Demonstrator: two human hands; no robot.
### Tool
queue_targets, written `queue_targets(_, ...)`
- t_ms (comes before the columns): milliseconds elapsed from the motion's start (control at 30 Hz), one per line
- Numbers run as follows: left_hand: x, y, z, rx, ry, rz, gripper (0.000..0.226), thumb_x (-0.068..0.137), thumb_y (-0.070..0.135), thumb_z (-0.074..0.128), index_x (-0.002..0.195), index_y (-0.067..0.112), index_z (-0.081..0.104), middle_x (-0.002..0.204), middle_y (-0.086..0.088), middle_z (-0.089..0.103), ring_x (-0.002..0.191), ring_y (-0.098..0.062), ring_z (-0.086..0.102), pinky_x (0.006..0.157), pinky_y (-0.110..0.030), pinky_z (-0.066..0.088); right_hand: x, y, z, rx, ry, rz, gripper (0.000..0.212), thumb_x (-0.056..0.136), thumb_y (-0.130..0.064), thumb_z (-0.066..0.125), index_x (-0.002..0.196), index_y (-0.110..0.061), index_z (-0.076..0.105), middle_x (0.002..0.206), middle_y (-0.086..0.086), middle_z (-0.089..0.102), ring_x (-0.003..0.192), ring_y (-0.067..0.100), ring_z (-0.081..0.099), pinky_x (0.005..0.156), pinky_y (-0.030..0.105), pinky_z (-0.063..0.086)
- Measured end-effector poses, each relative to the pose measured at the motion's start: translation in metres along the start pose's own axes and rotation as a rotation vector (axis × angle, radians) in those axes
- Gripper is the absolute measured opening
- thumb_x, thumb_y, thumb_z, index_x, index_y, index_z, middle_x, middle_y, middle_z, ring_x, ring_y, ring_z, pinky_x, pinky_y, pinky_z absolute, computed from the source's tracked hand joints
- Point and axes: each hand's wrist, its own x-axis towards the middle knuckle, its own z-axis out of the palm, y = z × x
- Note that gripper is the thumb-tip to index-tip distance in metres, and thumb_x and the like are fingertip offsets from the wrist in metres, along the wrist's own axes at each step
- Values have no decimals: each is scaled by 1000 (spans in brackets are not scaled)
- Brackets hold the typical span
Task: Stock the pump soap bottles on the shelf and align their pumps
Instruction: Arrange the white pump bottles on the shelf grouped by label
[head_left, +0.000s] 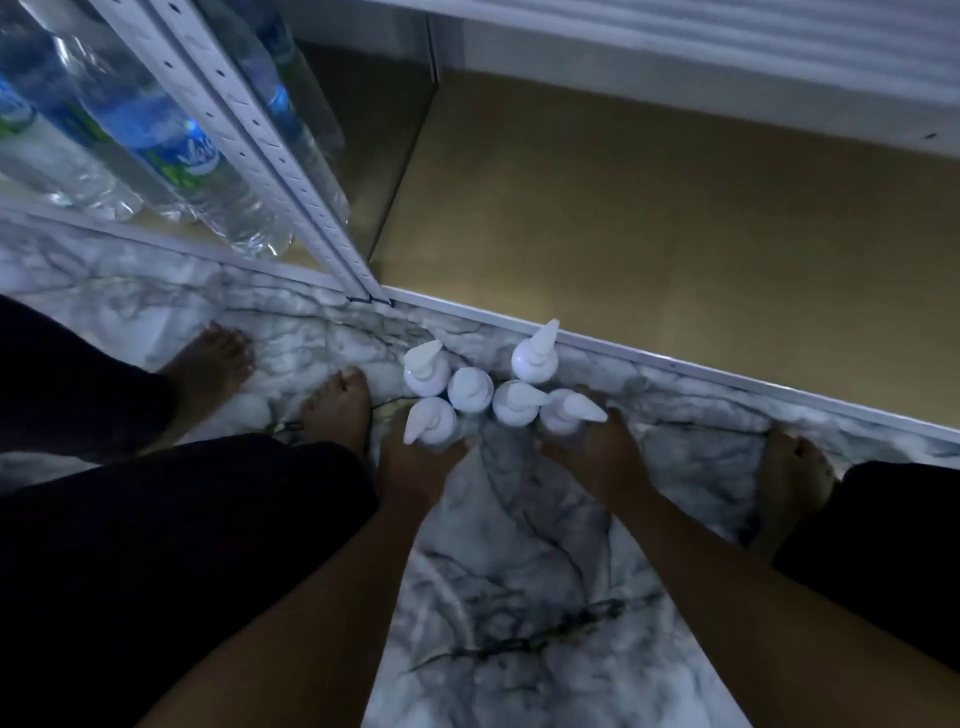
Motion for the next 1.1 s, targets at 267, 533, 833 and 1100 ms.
queue_targets(267, 116, -61, -49, 581, 345, 46, 37, 90, 14, 46, 120, -7, 52, 95, -31, 64, 77, -48, 65, 67, -56, 54, -10, -4, -15, 109, 58, 41, 62, 62, -47, 78, 117, -23, 64, 113, 1, 66, 109, 29, 61, 87, 48, 53)
queue_targets(533, -59, 40, -21, -137, -370, -31, 73, 53, 51, 91, 120, 38, 64, 116, 10, 72, 108, -15, 68, 94, -46, 56, -53, -35, -82, 203, 159, 64, 72, 69, -27, 89, 133, -14, 58, 124, 2, 60, 118, 23, 59, 100, 41, 48)
queue_targets(833, -92, 210, -97, -82, -333, 338, 47, 63, 36, 86, 106, 27, 70, 98, 9, 76, 92, -6, 71, 85, -32, 58, -80, -152, -202, 241, 154, -119, 48, 69, -28, 88, 110, -32, 63, 106, -10, 71, 98, 11, 68, 87, 35, 56)
queue_targets(1100, -134, 344, -205, -184, -224, 613, 38, 78, 19, 85, 108, 23, 63, 104, 5, 72, 97, -10, 69, 83, -25, 57, -126, -261, -284, 421, 169, -297, 46, 74, -23, 85, 115, -24, 64, 107, -4, 73, 100, 14, 69, 91, 36, 56)
